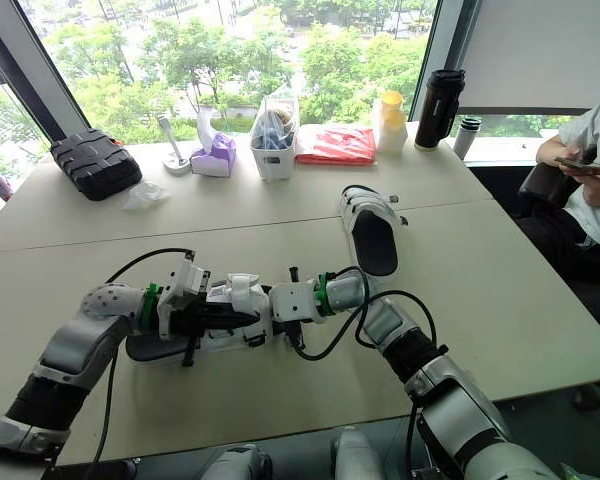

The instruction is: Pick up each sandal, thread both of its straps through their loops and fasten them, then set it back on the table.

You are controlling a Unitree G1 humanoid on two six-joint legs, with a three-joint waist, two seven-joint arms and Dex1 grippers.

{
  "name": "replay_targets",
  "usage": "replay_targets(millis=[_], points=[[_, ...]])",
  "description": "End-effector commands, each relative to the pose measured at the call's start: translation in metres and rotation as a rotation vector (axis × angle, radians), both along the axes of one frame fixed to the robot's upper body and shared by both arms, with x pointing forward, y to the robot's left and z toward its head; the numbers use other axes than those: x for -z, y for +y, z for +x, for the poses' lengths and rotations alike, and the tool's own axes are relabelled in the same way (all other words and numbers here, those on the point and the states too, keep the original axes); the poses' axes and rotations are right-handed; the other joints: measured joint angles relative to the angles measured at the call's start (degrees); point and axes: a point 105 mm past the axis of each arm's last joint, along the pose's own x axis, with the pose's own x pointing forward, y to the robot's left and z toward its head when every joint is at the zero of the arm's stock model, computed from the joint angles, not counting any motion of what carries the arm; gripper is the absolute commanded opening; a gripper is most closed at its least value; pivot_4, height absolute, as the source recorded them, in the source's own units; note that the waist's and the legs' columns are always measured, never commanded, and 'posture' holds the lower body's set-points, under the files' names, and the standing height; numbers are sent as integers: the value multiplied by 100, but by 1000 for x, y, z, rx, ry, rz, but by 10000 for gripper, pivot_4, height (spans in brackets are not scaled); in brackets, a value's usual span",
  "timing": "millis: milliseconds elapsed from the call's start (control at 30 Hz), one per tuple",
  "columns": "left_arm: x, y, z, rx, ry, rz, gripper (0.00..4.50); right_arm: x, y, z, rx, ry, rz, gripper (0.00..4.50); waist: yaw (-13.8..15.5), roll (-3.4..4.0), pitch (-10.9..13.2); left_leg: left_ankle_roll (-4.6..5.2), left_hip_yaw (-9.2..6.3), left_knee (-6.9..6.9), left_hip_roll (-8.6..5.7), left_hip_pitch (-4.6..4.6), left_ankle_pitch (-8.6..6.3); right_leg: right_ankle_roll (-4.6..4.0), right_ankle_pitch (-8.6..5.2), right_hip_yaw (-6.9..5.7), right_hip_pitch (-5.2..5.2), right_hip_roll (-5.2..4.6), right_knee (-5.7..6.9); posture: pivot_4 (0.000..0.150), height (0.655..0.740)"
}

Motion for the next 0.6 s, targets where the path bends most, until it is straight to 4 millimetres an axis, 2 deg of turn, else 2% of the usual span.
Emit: replay_targets(millis=[33, 167, 333, 600], points=[[12, -1, -9, 29, 29, 50, 488, 42, -11, -12, 5, 101, -150, 0, 3, -1, -1, 0, 0, 0, 0, 0, 0, 0, 0, 0, 0, 0, 0, 1500, 7400], [21, -1, -14, 37, 23, 90, 488, 42, -10, -13, 5, 102, -148, 0, -1, 4, -5, 1, 1, 0, 0, 1, 0, 4, -3, 0, 2, 0, 0, 1500, 7400], [21, 0, -11, 16, -9, 102, 488, 42, -10, -13, 4, 103, -148, 0, 2, 8, -17, 2, 0, 0, 0, 1, -1, 3, -3, 0, 2, 0, 0, 1500, 7400], [7, 0, 4, -71, -5, 28, 488, 42, -8, -11, 3, 99, -148, 0, 8, 9, -22, 2, -1, 3, 0, 4, -1, -3, -16, -2, 9, 0, 0, 1500, 7400]])
